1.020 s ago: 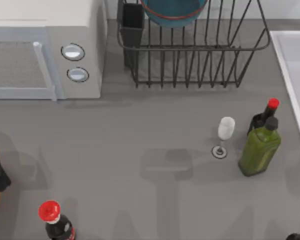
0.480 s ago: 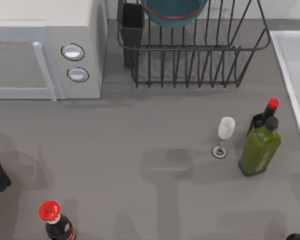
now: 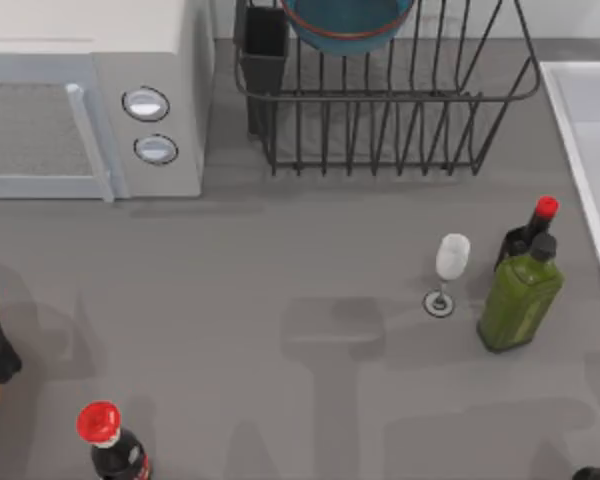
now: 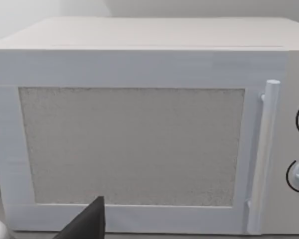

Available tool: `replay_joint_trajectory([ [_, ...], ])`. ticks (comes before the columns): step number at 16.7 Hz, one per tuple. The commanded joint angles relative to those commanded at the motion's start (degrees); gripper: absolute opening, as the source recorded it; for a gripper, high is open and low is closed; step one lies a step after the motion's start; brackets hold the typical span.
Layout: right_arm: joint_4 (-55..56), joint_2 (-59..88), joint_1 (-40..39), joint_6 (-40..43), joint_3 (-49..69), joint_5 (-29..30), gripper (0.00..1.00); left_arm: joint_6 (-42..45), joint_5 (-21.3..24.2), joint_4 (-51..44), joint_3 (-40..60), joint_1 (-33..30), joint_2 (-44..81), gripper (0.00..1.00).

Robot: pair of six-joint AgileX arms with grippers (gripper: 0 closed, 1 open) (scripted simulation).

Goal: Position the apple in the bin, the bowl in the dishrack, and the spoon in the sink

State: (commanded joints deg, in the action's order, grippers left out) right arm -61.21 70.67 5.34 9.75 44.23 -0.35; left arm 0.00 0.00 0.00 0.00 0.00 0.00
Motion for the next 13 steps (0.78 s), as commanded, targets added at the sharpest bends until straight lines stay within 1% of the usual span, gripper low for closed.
replay_joint_trajectory([
  [5,0.3,-0.1,-0.2,-0.1,-0.3,0.0,1.00,0.0,0.0,0.0,0.0,0.0,0.0,1.00],
  [7,2.2,0.9,-0.2,-0.2,-1.5,0.0,1.00,0.0,0.0,0.0,0.0,0.0,0.0,1.00],
  [13,17.2,8.1,-0.3,-0.5,-9.0,0.0,1.00,0.0,0.0,0.0,0.0,0.0,0.0,1.00],
])
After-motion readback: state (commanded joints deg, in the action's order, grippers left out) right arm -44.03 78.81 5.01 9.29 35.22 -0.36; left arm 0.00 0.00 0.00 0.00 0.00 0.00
